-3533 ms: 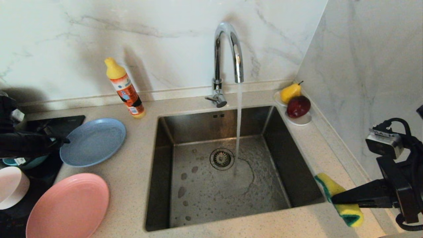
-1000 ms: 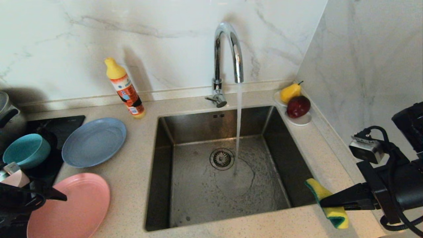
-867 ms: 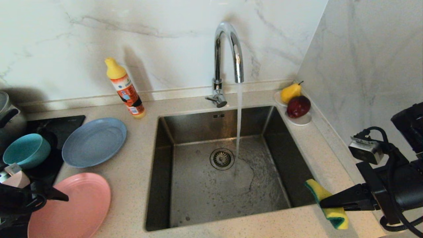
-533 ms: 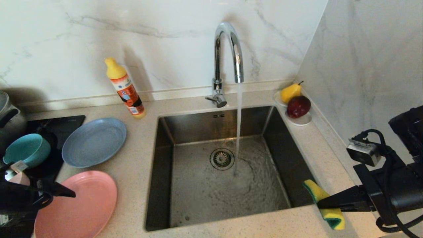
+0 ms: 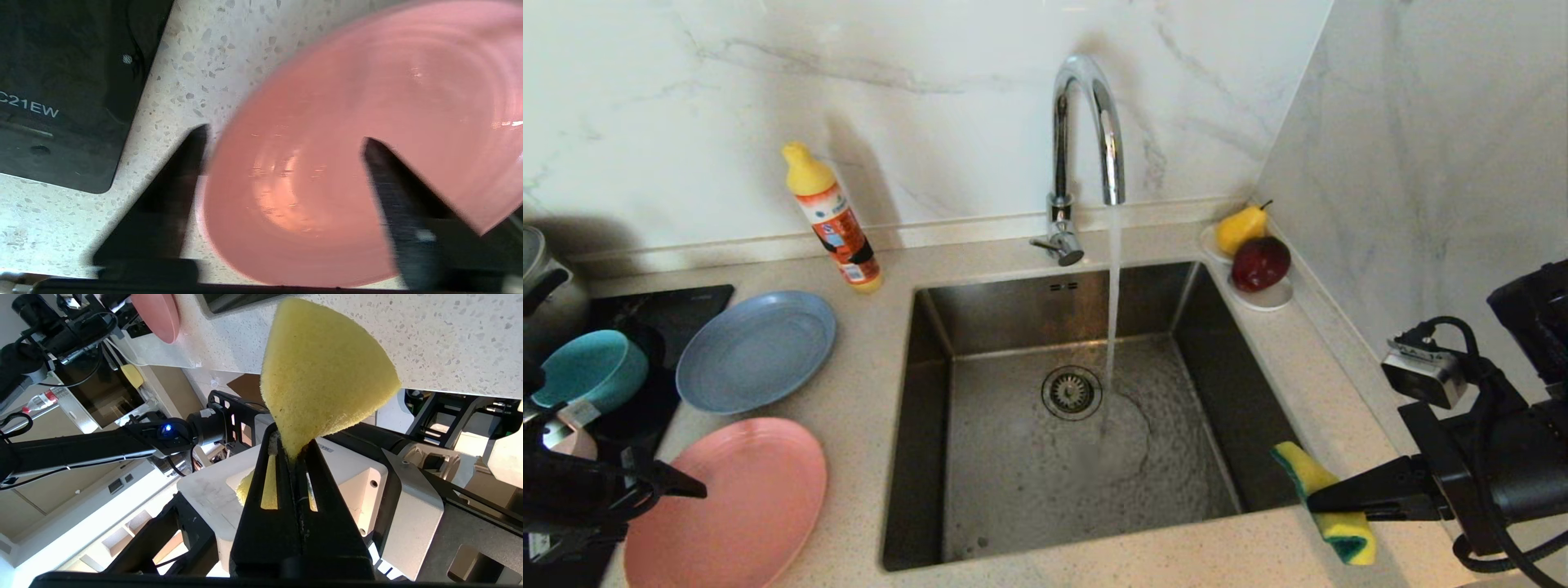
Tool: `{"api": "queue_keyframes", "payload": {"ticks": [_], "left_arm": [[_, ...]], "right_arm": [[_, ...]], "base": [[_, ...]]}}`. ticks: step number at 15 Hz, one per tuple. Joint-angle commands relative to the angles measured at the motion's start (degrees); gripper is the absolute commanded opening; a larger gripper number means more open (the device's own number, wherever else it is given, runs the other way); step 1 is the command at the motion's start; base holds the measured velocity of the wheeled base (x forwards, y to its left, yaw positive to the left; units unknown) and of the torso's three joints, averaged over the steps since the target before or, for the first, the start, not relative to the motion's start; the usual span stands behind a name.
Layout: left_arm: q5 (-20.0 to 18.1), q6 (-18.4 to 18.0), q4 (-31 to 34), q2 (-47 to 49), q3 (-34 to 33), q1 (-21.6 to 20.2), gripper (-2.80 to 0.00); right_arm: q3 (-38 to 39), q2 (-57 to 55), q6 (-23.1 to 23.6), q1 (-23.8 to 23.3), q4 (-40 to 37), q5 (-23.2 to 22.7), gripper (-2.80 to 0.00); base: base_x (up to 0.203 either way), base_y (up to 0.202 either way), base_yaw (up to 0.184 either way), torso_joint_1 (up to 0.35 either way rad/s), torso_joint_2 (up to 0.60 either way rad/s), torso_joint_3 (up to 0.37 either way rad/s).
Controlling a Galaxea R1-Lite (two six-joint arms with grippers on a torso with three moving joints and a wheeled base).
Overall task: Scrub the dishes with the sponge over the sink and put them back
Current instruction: Wash the plate
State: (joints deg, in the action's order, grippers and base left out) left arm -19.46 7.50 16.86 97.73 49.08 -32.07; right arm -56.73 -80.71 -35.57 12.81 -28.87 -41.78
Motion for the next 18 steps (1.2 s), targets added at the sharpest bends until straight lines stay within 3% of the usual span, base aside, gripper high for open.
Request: {"api": "queue_keyframes", "payload": {"ticks": [1, 11, 18], "left_arm": [[-0.1, 0.0, 0.1, 0.3, -0.1, 0.2, -2.8], [-0.3, -0.5, 0.1, -0.8, -2.1, 0.3, -2.8], [0.5, -0.2, 3.4, -7.3, -0.8, 0.3, -2.8]], "right_arm": [[-0.5, -0.1, -0.2, 0.0, -0.1, -0.2, -2.8], [-0.8, -0.7, -0.3, 0.1, -0.2, -0.3, -2.8], [-0.7, -0.4, -0.3, 0.0, -0.2, -0.2, -2.8]], "base": [[0.0, 0.0, 0.0, 0.0, 0.0, 0.0], [0.0, 0.0, 0.0, 0.0, 0.0, 0.0], [0.0, 0.0, 0.0, 0.0, 0.0, 0.0]]}}
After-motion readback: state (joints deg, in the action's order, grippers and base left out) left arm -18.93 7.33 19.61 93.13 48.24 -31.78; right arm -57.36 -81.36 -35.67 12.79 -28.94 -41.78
